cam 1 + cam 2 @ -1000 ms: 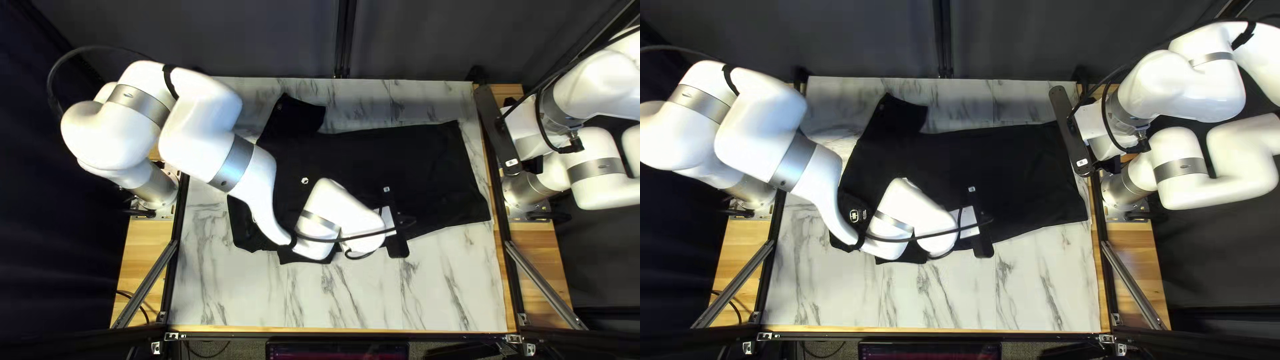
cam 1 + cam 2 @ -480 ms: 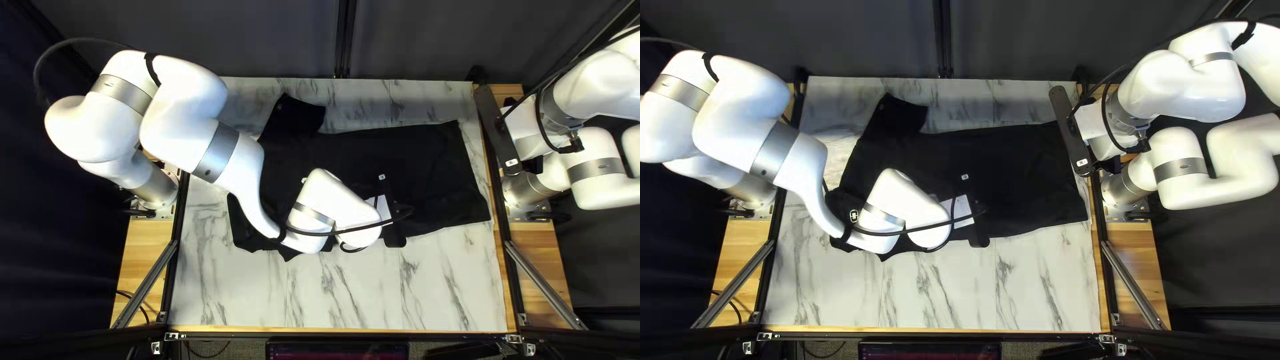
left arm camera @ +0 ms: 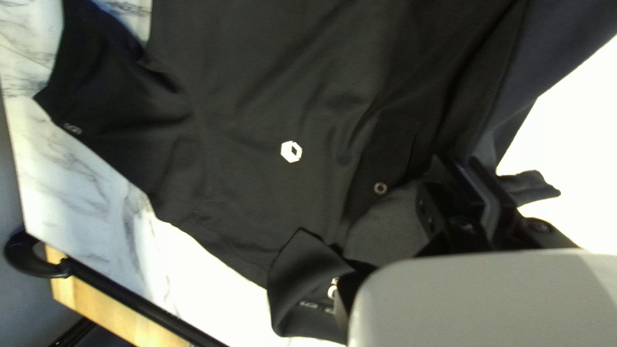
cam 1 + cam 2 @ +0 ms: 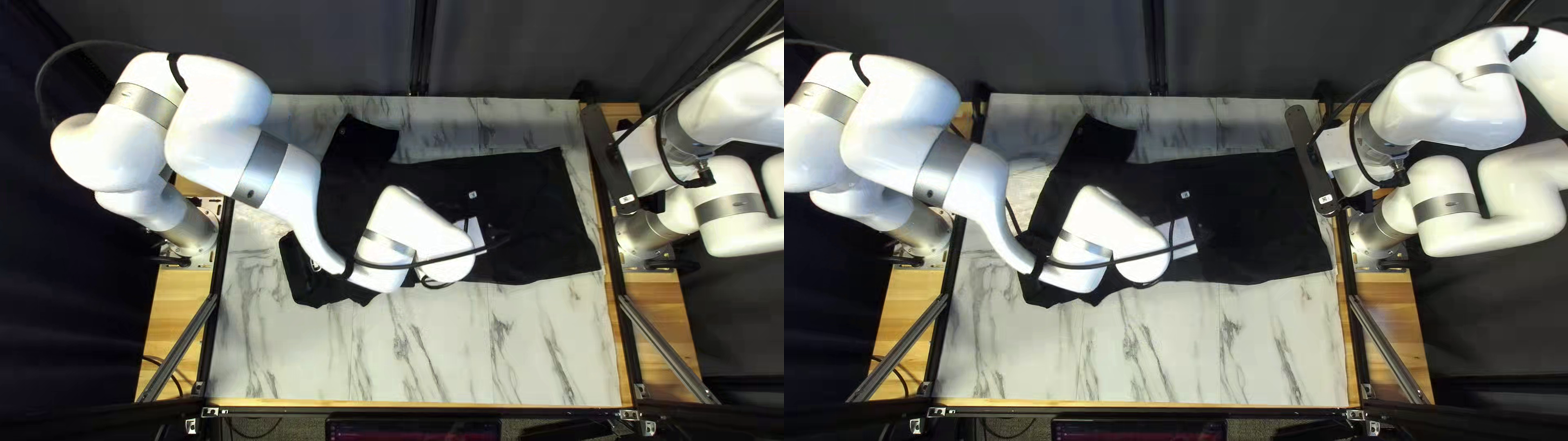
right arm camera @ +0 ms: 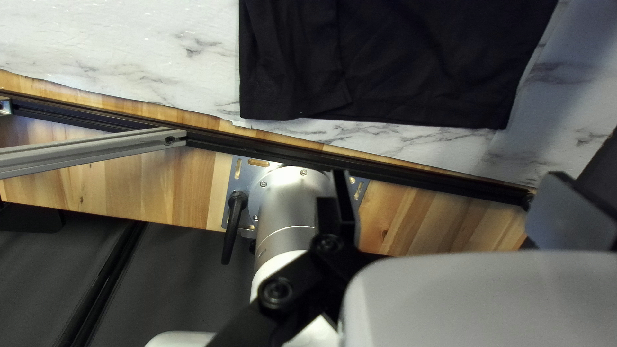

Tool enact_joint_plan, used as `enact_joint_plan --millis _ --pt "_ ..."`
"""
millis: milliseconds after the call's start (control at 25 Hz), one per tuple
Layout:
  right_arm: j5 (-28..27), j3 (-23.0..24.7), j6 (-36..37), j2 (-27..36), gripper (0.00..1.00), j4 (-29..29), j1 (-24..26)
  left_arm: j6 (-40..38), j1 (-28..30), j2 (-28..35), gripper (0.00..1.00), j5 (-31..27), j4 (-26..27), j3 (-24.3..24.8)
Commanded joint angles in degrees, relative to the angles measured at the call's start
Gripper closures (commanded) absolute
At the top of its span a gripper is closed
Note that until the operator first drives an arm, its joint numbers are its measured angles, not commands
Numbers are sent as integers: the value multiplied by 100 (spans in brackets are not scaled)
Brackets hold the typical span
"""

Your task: Fold t-shirt

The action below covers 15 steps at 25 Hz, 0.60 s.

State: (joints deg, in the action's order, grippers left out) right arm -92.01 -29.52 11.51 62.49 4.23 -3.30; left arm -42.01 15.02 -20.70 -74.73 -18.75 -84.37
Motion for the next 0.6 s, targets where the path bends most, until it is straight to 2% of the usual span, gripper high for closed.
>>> enact_joint_plan --millis 40,520,560,600 --pt "0 0 0 0 0 0 0 21 -94 -55 100 -14 -36 -24" --pt "0 0 0 0 0 0 0 211 -598 -270 100 501 201 282" --pt "0 0 0 0 0 0 0 219 -606 -225 76 521 238 346" --pt "0 0 0 0 0 0 0 237 -616 -199 15 540 263 384"
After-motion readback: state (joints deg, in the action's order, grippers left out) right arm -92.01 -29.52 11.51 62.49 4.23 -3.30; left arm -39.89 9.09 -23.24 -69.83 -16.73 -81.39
